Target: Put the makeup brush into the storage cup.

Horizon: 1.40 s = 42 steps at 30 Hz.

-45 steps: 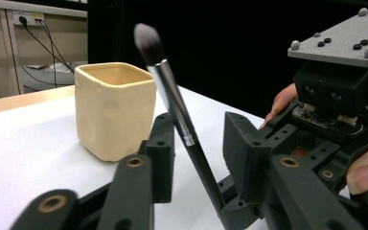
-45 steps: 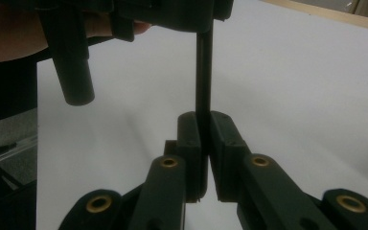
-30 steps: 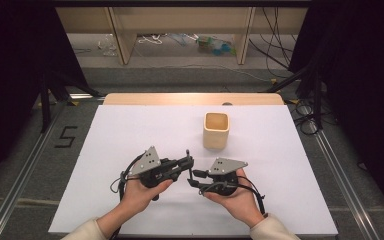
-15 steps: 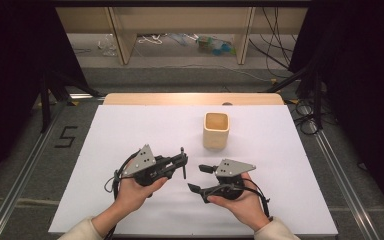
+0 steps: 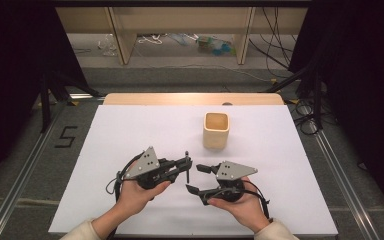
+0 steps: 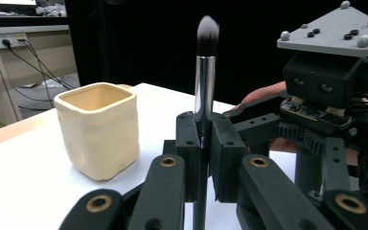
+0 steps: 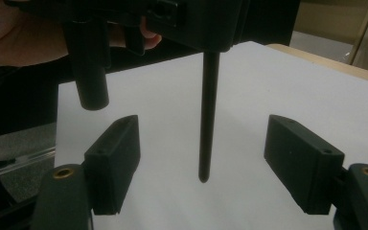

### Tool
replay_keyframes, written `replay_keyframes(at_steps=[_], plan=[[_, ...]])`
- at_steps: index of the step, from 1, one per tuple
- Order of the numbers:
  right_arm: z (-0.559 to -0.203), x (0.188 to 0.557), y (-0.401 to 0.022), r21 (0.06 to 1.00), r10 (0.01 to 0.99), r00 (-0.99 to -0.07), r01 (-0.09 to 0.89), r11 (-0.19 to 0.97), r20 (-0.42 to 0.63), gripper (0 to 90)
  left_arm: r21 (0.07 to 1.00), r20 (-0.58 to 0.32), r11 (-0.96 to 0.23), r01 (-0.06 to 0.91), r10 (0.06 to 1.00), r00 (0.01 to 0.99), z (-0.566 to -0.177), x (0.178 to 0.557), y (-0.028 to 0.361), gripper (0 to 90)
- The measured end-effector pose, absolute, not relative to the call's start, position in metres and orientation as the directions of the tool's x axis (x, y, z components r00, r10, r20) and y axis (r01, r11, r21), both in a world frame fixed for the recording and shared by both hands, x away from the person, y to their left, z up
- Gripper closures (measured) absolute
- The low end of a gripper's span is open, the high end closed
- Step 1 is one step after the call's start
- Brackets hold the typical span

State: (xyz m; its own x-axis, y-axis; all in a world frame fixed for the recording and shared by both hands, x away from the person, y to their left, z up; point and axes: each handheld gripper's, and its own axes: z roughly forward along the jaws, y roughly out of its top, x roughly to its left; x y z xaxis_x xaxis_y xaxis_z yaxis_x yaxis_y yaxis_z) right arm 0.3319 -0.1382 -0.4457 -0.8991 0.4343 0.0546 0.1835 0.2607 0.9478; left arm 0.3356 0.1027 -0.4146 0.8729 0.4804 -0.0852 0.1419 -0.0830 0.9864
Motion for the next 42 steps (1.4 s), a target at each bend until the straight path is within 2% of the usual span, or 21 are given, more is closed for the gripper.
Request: replay_keyframes(at_steps=[6, 18, 33, 42], plan=[[-0.4452, 0.3314, -0.1364, 0.951, 0.433, -0.900, 0.182, 0.249, 0.059, 33.9, 0.984, -0.088, -0.096, 0.149, 0.465, 0.881, -0.4171, 0.3347, 0.0980, 83.3], [-0.4452, 0.3312, -0.1338, 0.962, 0.432, -0.900, 0.166, 0.219, 0.057, 48.2, 0.985, -0.090, -0.091, 0.148, 0.461, 0.883, -0.4177, 0.3340, 0.0953, 83.3], [-0.4479, 0.3328, -0.1341, 0.976, 0.454, -0.890, 0.133, 0.171, 0.042, 74.1, 0.985, -0.109, -0.072, 0.160, 0.460, 0.881, -0.4187, 0.3344, 0.0956, 83.3], [-0.4474, 0.3316, -0.1362, 0.971, 0.466, -0.883, 0.158, 0.178, 0.058, 82.8, 0.985, -0.110, -0.067, 0.158, 0.460, 0.881, -0.4193, 0.3350, 0.0956, 83.2]])
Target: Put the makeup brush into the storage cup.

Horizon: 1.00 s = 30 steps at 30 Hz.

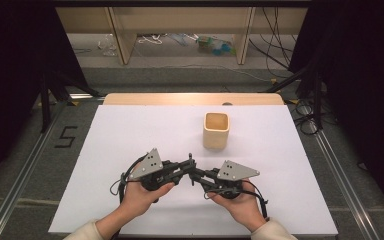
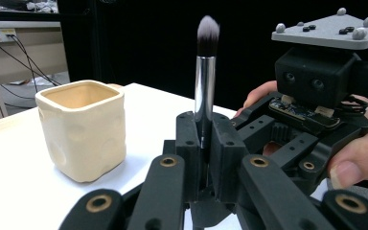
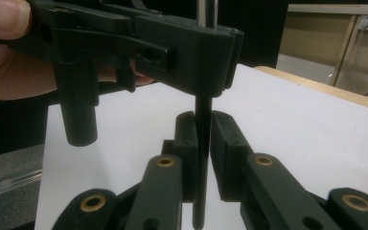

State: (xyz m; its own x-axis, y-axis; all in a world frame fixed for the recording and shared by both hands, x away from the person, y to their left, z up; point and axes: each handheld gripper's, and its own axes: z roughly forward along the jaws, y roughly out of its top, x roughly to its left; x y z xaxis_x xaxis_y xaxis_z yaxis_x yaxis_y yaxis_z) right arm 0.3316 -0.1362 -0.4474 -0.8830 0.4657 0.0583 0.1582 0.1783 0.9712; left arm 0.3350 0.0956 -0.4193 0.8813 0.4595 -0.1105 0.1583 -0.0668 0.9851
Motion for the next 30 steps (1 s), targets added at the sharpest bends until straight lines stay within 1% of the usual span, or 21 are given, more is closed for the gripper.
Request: replay_keyframes(at_steps=[2, 9, 11, 13, 14, 15, 17, 19, 20, 21, 22, 23, 26, 28, 29, 30], plan=[[-0.448, 0.333, -0.136, 0.975, 0.466, -0.884, 0.138, 0.175, 0.042, 83.4, 0.985, -0.108, -0.069, 0.157, 0.459, 0.882, -0.419, 0.335, 0.096, 83.2], [-0.447, 0.332, -0.136, 0.972, 0.469, -0.882, 0.146, 0.183, 0.044, 84.1, 0.986, -0.103, -0.072, 0.152, 0.460, 0.882, -0.420, 0.335, 0.095, 83.1], [-0.446, 0.332, -0.136, 0.970, 0.469, -0.882, 0.150, 0.191, 0.044, 84.2, 0.986, -0.104, -0.071, 0.153, 0.456, 0.884, -0.420, 0.335, 0.096, 81.3], [-0.447, 0.332, -0.136, 0.970, 0.472, -0.880, 0.155, 0.189, 0.049, 84.2, 0.987, -0.123, -0.041, 0.156, 0.437, 0.891, -0.420, 0.335, 0.096, 75.5], [-0.447, 0.333, -0.137, 0.970, 0.474, -0.879, 0.155, 0.188, 0.049, 84.2, 0.989, -0.109, -0.047, 0.143, 0.432, 0.895, -0.419, 0.335, 0.097, 71.6], [-0.447, 0.333, -0.137, 0.972, 0.478, -0.877, 0.150, 0.182, 0.046, 84.2, 0.989, -0.103, -0.051, 0.138, 0.428, 0.898, -0.419, 0.335, 0.097, 62.7], [-0.446, 0.333, -0.139, 0.969, 0.476, -0.878, 0.161, 0.189, 0.053, 84.2, 0.991, -0.090, -0.055, 0.124, 0.414, 0.906, -0.419, 0.334, 0.098, 51.8], [-0.447, 0.334, -0.138, 0.974, 0.498, -0.866, 0.156, 0.166, 0.054, 84.2, 0.992, -0.059, -0.077, 0.098, 0.406, 0.912, -0.420, 0.331, 0.101, 38.5], [-0.446, 0.335, -0.141, 0.971, 0.488, -0.872, 0.157, 0.179, 0.051, 84.2, 0.992, -0.045, -0.089, 0.088, 0.405, 0.913, -0.421, 0.330, 0.103, 33.1], [-0.446, 0.335, -0.141, 0.975, 0.488, -0.871, 0.151, 0.161, 0.054, 84.2, 0.991, -0.043, -0.095, 0.090, 0.415, 0.909, -0.421, 0.327, 0.106, 29.0], [-0.444, 0.335, -0.144, 0.969, 0.501, -0.864, 0.167, 0.184, 0.054, 84.2, 0.991, -0.039, -0.102, 0.091, 0.425, 0.904, -0.421, 0.326, 0.109, 24.3], [-0.444, 0.336, -0.145, 0.973, 0.505, -0.862, 0.155, 0.171, 0.049, 84.2, 0.991, -0.036, -0.103, 0.089, 0.434, 0.900, -0.422, 0.323, 0.114, 21.4], [-0.442, 0.338, -0.150, 0.975, 0.515, -0.856, 0.147, 0.169, 0.040, 84.2, 0.989, -0.028, -0.116, 0.089, 0.450, 0.893, -0.424, 0.316, 0.126, 17.4], [-0.441, 0.338, -0.152, 0.973, 0.523, -0.851, 0.155, 0.168, 0.046, 84.2, 0.988, -0.023, -0.123, 0.089, 0.461, 0.887, -0.427, 0.312, 0.135, 17.3], [-0.441, 0.339, -0.152, 0.976, 0.522, -0.851, 0.160, 0.150, 0.059, 84.2, 0.988, -0.021, -0.126, 0.090, 0.465, 0.885, -0.429, 0.310, 0.140, 17.2], [-0.439, 0.339, -0.154, 0.970, 0.528, -0.847, 0.173, 0.170, 0.059, 84.2, 0.988, -0.026, -0.124, 0.096, 0.472, 0.881, -0.430, 0.308, 0.144, 17.1]])
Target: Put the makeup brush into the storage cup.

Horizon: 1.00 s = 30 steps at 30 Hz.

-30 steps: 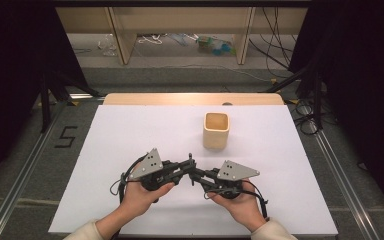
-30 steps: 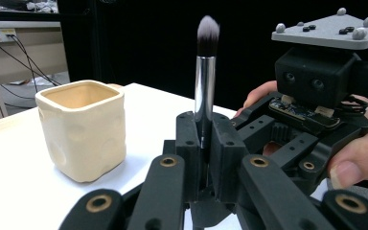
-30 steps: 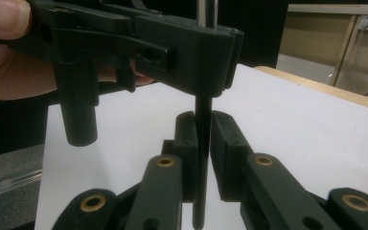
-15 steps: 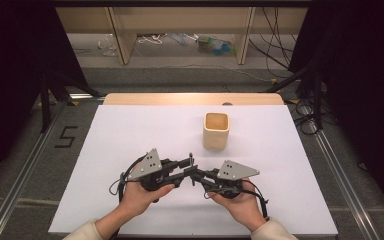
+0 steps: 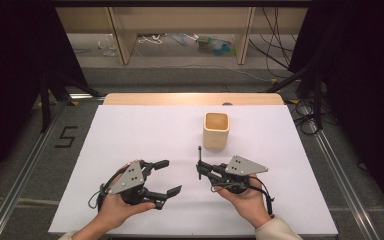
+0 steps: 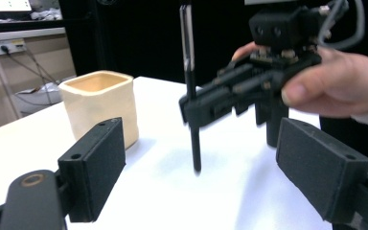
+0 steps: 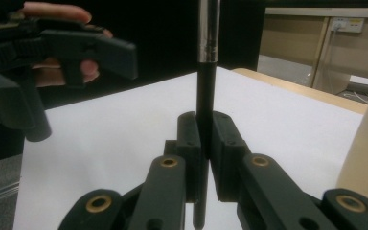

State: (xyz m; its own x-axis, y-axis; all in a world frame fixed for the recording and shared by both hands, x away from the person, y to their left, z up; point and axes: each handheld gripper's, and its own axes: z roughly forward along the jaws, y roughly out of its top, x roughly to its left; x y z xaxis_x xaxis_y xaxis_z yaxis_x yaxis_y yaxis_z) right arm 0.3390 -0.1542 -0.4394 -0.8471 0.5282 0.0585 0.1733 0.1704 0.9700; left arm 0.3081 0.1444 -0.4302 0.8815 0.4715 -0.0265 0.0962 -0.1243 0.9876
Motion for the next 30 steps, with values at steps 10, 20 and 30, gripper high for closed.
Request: replay_keyframes(at_steps=[10, 20, 30], plan=[[-0.436, 0.344, -0.160, 0.974, 0.547, -0.835, 0.167, 0.151, 0.058, 84.2, 0.990, -0.038, -0.095, 0.103, 0.527, 0.849, -0.434, 0.292, 0.177, 16.8], [-0.430, 0.351, -0.167, 0.978, 0.575, -0.816, 0.161, 0.136, 0.054, 84.2, 0.990, -0.042, -0.090, 0.106, 0.537, 0.843, -0.436, 0.291, 0.181, 16.5], [-0.426, 0.359, -0.173, 0.982, 0.607, -0.793, 0.150, 0.114, 0.051, 84.2, 0.991, -0.045, -0.082, 0.106, 0.543, 0.839, -0.437, 0.293, 0.182, 16.3]])
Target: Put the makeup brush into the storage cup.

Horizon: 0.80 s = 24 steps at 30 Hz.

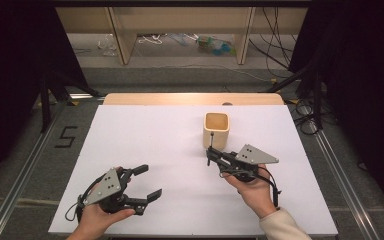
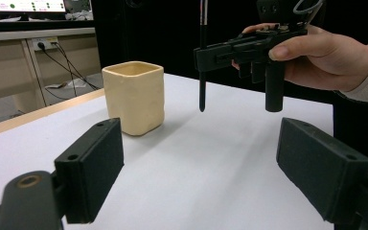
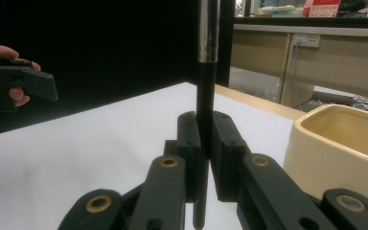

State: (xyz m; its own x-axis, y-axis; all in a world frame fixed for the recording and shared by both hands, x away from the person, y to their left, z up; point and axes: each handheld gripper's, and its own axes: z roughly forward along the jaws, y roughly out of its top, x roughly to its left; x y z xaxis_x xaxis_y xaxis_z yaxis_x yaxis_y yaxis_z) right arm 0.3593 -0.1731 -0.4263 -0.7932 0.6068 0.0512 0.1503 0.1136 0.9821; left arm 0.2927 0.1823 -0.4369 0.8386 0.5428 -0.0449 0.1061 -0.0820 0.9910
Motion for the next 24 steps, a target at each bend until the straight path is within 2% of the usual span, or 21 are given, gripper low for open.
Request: replay_keyframes(at_steps=[24], plan=[[-0.417, 0.372, -0.184, 0.985, 0.642, -0.766, 0.137, 0.101, 0.041, 84.2, 0.991, -0.052, -0.070, 0.110, 0.556, 0.830, -0.437, 0.295, 0.185, 16.1]])
